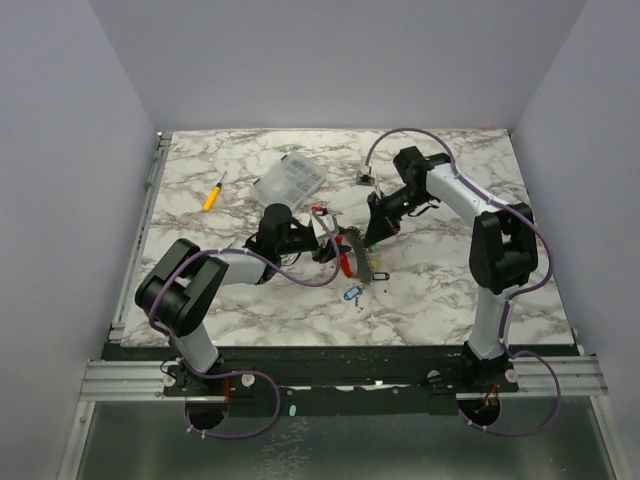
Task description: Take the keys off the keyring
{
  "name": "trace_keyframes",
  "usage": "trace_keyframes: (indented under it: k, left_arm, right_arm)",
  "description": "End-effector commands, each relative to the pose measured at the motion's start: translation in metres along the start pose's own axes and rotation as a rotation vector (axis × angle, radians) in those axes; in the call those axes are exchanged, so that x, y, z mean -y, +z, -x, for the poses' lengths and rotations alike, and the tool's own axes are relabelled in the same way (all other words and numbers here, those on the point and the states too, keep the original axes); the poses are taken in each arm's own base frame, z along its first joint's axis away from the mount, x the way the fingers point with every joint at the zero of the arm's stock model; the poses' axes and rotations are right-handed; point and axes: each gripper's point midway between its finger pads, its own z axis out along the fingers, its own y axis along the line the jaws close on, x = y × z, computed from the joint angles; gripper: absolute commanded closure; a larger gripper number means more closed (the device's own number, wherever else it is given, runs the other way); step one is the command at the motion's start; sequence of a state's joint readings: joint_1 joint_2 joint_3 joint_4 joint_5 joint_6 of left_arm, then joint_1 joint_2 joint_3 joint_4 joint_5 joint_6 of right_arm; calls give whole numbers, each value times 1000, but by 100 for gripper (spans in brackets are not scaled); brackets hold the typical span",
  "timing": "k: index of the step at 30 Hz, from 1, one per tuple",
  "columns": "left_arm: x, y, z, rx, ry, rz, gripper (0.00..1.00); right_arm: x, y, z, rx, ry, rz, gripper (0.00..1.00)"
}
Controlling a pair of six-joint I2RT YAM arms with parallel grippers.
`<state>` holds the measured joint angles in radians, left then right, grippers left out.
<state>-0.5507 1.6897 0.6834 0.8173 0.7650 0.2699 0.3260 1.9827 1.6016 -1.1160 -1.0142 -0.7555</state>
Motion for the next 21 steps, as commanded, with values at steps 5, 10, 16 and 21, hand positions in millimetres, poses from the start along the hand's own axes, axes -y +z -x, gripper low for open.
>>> trace_keyframes:
  k: [5,10,16,21]
  left_arm:
    - [5,11,28,53,117,-48,50]
    - [16,10,33,61,124,-81,61]
    - [22,17,-2,-100,246,-122,54]
    - [15,30,-30,-224,251,-151,50]
  right_arm:
    - [-16,4,6,6,-13,54,99]
    - [-7,8,4,5,10,40,99]
    - [10,12,3,-2,18,-13,99]
    - [11,13,4,6,14,-9,99]
